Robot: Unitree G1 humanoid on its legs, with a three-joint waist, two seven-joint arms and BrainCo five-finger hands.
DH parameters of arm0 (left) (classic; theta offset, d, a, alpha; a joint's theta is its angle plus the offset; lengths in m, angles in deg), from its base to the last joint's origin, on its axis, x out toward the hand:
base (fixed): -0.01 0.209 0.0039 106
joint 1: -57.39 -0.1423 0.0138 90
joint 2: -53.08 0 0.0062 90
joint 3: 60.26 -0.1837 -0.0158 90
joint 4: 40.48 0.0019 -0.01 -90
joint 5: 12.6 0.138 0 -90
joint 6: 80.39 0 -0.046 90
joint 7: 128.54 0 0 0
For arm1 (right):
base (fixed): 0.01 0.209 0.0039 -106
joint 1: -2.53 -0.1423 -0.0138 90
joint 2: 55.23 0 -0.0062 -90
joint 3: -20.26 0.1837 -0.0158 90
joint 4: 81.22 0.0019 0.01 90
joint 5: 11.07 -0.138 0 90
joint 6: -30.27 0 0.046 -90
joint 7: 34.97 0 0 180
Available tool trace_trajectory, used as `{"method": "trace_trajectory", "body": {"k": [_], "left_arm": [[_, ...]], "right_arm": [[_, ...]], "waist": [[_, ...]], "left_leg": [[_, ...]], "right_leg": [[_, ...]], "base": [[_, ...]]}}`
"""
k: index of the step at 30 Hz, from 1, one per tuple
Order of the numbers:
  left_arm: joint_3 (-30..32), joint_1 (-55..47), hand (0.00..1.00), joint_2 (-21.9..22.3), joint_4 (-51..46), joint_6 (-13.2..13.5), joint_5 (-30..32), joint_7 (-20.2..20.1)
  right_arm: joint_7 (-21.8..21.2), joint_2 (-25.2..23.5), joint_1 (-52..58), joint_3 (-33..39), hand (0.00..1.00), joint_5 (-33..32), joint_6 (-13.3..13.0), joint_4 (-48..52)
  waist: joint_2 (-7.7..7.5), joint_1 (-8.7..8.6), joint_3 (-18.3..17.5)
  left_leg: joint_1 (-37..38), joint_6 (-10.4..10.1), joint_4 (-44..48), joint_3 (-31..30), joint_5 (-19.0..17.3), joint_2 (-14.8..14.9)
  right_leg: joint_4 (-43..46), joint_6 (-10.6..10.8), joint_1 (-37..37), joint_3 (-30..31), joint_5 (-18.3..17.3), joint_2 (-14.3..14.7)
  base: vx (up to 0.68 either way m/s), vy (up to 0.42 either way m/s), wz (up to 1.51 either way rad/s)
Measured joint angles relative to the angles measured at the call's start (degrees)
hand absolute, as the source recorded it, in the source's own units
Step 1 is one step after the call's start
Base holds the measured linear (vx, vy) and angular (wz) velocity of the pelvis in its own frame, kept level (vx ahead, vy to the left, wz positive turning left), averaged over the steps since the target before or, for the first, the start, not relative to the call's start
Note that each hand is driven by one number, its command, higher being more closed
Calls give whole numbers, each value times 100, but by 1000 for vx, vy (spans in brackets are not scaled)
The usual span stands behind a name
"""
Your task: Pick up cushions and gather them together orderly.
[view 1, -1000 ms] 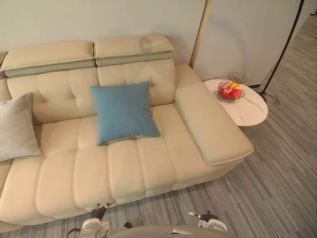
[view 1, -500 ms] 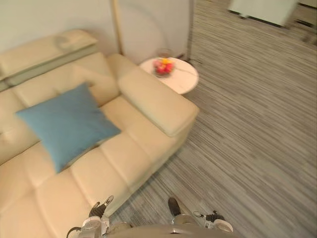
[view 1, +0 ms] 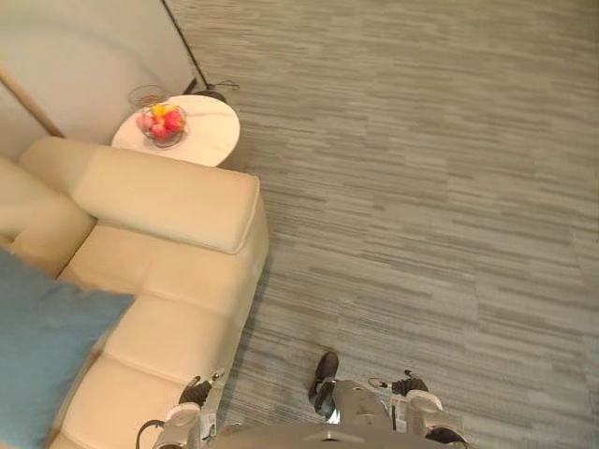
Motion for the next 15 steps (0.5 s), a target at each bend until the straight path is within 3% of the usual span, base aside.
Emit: {"method": "trace_trajectory", "body": {"k": [1,3,5,7,10,15], "left_arm": [[0,5,0,26,0,0,2,-18],[-11,40,0,93,-7,-1,2,-77],[-80,32,0,111,-25,0,-2,-88],[-98,47,0,112,-73,2,-8,-92],[-97,27,0,104,-156,4,-15,-92],[2,64,0,113,-236,5,-15,-95]], "right_arm": [[4,1,4,0,0,0,5,-6],[14,-15,24,-5,0,0,4,-28],[19,-12,29,-16,0,-2,17,-33],[24,-7,13,-20,0,-6,20,-61],[30,-11,19,11,0,-11,24,-256],[55,-112,262,247,0,-20,6,2]], "waist": [[0,-17,0],[-75,-37,17],[-97,-8,36],[-56,41,84],[-95,102,116],[-119,180,129]], "left_leg": [[17,-35,75,2,25,29],[-296,-17,1330,-14,39,367],[-747,155,2491,-227,113,702],[-1234,90,3224,-1075,-272,492],[-1476,107,2871,-1730,-661,11],[-1876,130,1369,-2902,-655,-381]], "right_leg": [[30,7,9,45,-45,24],[46,42,145,117,-208,59],[-103,41,262,357,-210,181],[-231,44,416,792,-199,384],[-343,46,696,1291,-200,528],[-486,122,730,1825,-149,655]], "base": [[49,-69,-34],[95,-125,-42],[91,-84,-53],[62,-23,-75],[63,17,-79],[33,39,-99]]}}
